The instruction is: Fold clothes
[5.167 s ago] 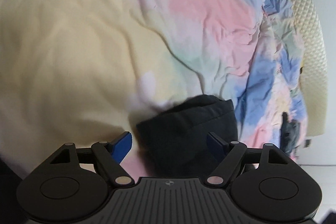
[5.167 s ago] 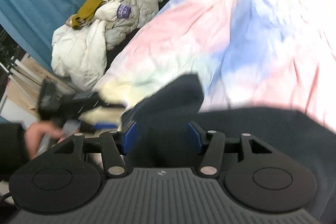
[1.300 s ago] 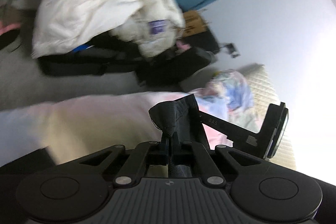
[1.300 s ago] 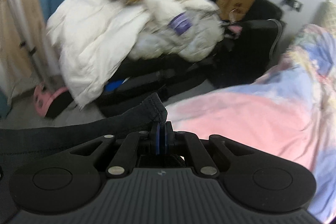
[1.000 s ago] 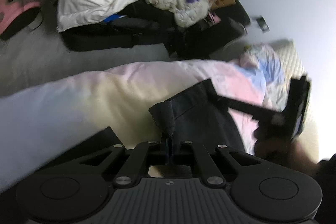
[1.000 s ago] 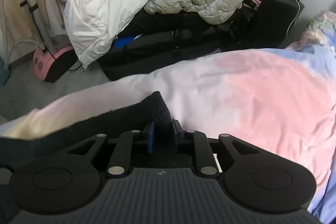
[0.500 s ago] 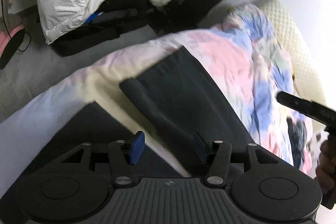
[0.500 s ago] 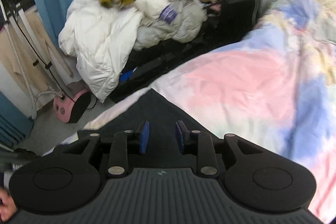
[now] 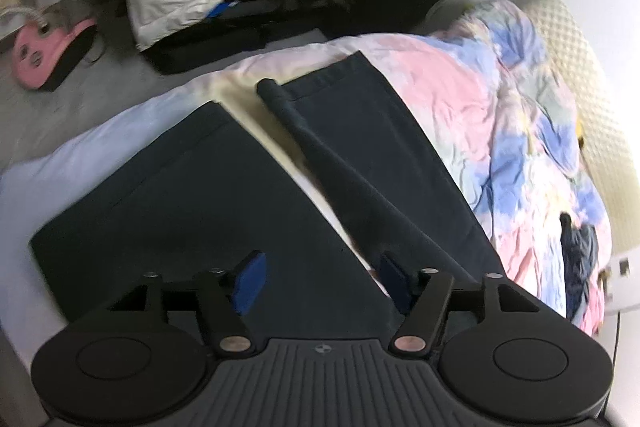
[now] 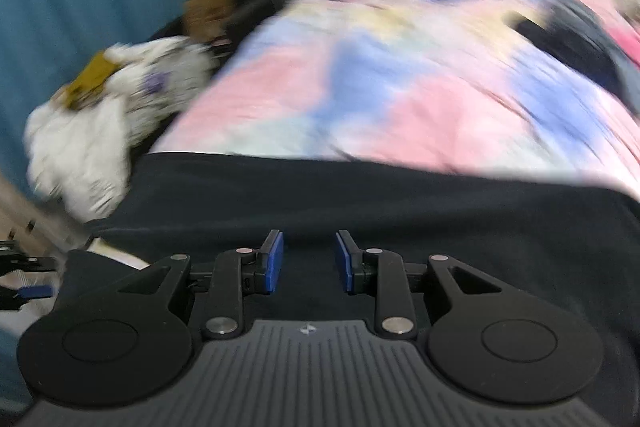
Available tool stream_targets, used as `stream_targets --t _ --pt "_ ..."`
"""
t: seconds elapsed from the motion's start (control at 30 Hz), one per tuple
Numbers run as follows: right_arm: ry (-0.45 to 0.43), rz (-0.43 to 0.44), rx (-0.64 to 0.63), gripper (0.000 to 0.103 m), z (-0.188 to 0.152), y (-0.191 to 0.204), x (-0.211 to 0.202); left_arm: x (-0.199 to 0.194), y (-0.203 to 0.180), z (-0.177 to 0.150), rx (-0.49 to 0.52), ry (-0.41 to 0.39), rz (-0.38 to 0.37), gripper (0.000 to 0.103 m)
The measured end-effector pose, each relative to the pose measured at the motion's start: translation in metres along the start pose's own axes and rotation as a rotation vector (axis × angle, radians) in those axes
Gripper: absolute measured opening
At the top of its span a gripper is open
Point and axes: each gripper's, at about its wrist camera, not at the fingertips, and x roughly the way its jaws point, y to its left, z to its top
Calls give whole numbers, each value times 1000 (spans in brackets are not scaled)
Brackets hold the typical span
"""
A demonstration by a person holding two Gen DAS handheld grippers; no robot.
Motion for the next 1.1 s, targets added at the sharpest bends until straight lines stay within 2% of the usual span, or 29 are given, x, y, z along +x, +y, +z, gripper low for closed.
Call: stream_targets --t 0.17,0.33,0.4,0.5,0.53,0.6,0.7,0.77,0.8,0.83,0.87,0.93,0.97,1.03,1.1 --pt "-1 -147 289 32 -67 -110 -48 -20 1 -21 -92 -9 53 72" --pt "-41 -306 570 36 -124 -218 -95 -44 6 -42 -214 -47 110 78" --pt "-51 -365 671 36 -143 -255 -107 -56 10 -51 -272 -70 162 80" --pt "-57 -434 805 37 -164 -299 -116 -72 19 -64 -373 -98 191 80" --pt "-56 -452 844 43 -171 -309 -117 -76 23 -68 -406 -102 193 80" --pt "-52 -473 920 50 -188 -328 -119 -85 29 -76 -456 -115 198 80" --pt "-69 -452 1013 62 -204 -345 -114 -99 37 -85 -508 -133 203 80" --pt "-67 -409 1057 63 -211 -354 -104 -108 40 -87 -530 -148 199 80" --pt "-57 -383 1075 62 -213 -358 -98 -112 41 -87 -541 -156 196 80" --pt "-48 -356 1101 54 -216 -363 -92 -116 42 -88 -551 -164 194 80" --pt "-38 -333 1146 50 -221 -366 -86 -120 43 -89 -562 -171 191 80" --pt "-27 -320 1239 38 -228 -370 -80 -126 45 -89 -577 -179 184 80" --pt "-39 -320 1261 33 -230 -370 -81 -128 46 -89 -584 -180 177 81" --pt "-62 -339 1283 11 -231 -370 -84 -128 50 -91 -596 -177 163 81" --pt "-71 -370 1292 8 -231 -368 -89 -126 55 -93 -611 -168 160 81"
